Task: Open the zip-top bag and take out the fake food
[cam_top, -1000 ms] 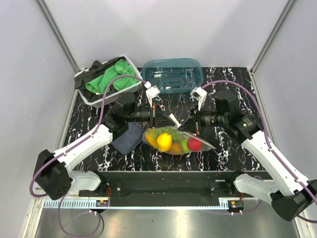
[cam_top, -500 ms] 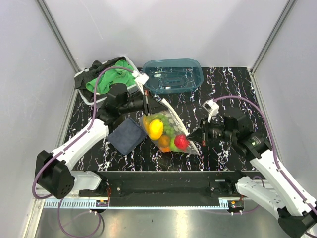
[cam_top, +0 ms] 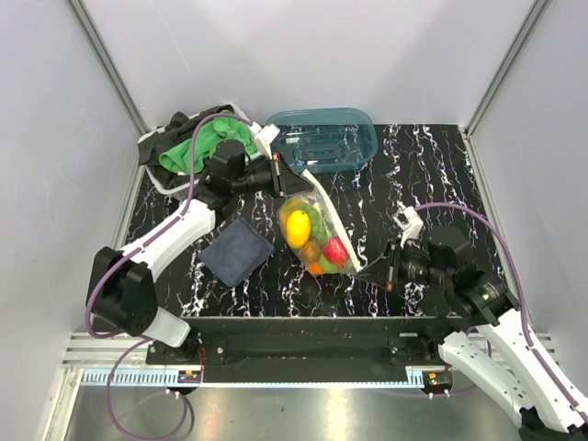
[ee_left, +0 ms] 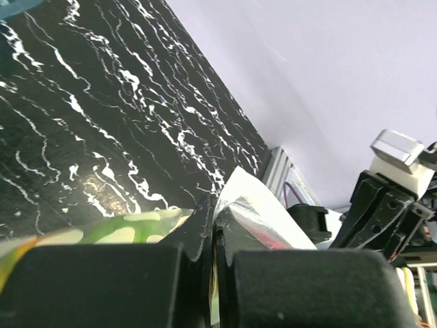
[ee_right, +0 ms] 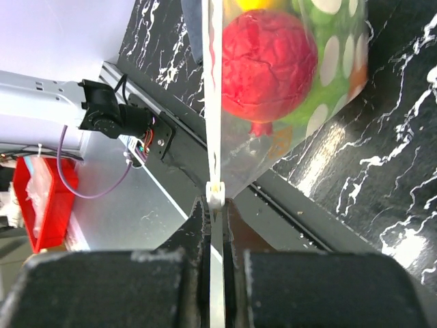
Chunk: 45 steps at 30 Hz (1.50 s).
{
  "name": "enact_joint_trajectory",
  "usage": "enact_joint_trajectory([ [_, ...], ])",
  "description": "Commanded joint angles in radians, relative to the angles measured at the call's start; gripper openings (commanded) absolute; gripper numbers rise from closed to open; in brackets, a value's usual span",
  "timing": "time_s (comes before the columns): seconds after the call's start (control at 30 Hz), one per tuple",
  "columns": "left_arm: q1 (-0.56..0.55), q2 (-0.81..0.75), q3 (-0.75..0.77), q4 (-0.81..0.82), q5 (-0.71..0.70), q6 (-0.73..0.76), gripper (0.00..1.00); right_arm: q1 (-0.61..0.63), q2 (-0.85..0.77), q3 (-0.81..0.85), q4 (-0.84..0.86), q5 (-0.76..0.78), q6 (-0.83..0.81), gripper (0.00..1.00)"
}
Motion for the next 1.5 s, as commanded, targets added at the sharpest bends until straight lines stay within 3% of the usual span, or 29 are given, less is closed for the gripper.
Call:
enact_joint_trajectory([
  [0.0, 0.031, -0.003, 0.058, 0.167, -0.031, -0.023, 0.0, 0.004, 0.0, -0.024, -0.092, -0.046, 0.065, 0.0],
  [0.03, 0.031, -0.002, 0.045, 0.164, -0.02, -0.023, 0.0, 0.004, 0.014, -0.021, -0.094, -0.033, 0.054, 0.01],
  [0.1, 0.027, 0.011, 0.044, 0.134, 0.02, -0.014, 0.0, 0.004, 0.05, 0.04, -0.111, 0.012, 0.028, 0.16],
  [0.13, 0.022, 0.009, 0.032, 0.127, 0.03, -0.009, 0.0, 0.004, 0.102, 0.072, -0.117, 0.059, 0.005, 0.38],
  [0.23, 0.016, -0.017, 0.002, 0.129, 0.047, 0.011, 0.0, 0.002, 0.249, 0.238, -0.155, 0.137, -0.056, 0.63],
  [0.43, 0.016, -0.032, -0.044, 0.18, 0.139, 0.006, 0.0, 0.002, 0.507, 0.563, -0.224, 0.159, -0.199, 0.74],
  [0.73, 0.016, -0.038, -0.07, 0.224, 0.188, 0.0, 0.0, -0.064, 0.679, 0.682, -0.275, 0.156, -0.342, 0.7],
  [0.9, 0.016, -0.037, -0.08, 0.235, 0.215, -0.003, 0.0, -0.162, 0.698, 0.685, -0.263, 0.053, -0.334, 0.51],
  [1.2, 0.015, -0.017, -0.082, 0.265, 0.228, -0.043, 0.0, -0.162, 0.678, 0.538, -0.153, -0.166, -0.331, 0.44],
  [1.47, 0.015, -0.022, -0.079, 0.267, 0.231, -0.07, 0.0, -0.16, 0.656, 0.429, -0.077, -0.183, -0.308, 0.38],
])
